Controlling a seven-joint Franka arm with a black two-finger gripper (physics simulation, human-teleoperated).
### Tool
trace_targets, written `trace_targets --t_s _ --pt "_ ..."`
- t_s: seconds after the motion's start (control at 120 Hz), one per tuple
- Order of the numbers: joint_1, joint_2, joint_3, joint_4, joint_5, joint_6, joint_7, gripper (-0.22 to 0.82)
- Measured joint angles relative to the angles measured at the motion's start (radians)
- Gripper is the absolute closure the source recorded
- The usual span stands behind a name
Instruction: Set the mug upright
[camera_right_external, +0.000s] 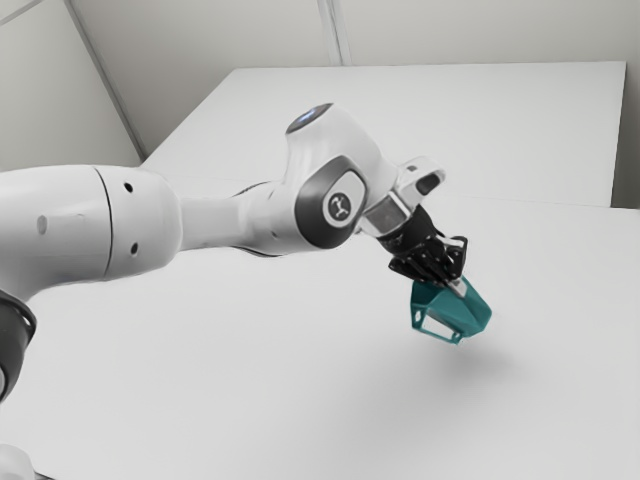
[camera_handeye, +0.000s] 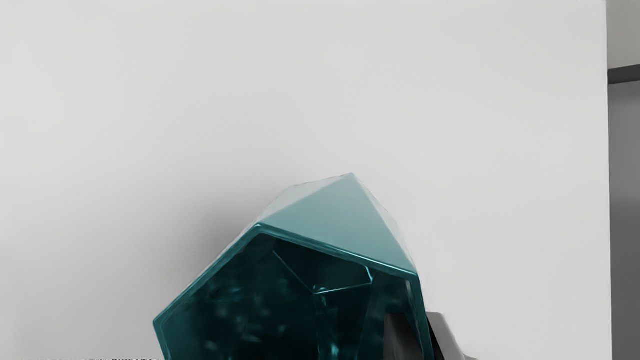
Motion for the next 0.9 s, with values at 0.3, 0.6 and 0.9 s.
trace_targets --t_s 0.3,0.6,0.9 --pt "0.058 -0.068 0.075 -0.005 0.324 -0.209 -0.078 0.79" --pt "0.222 -0.07 0.07 -0.007 0.52 -0.33 -0.089 0.79" --pt "0.37 -0.017 0.039 -0.001 0.63 -0.311 -0.052 0.79"
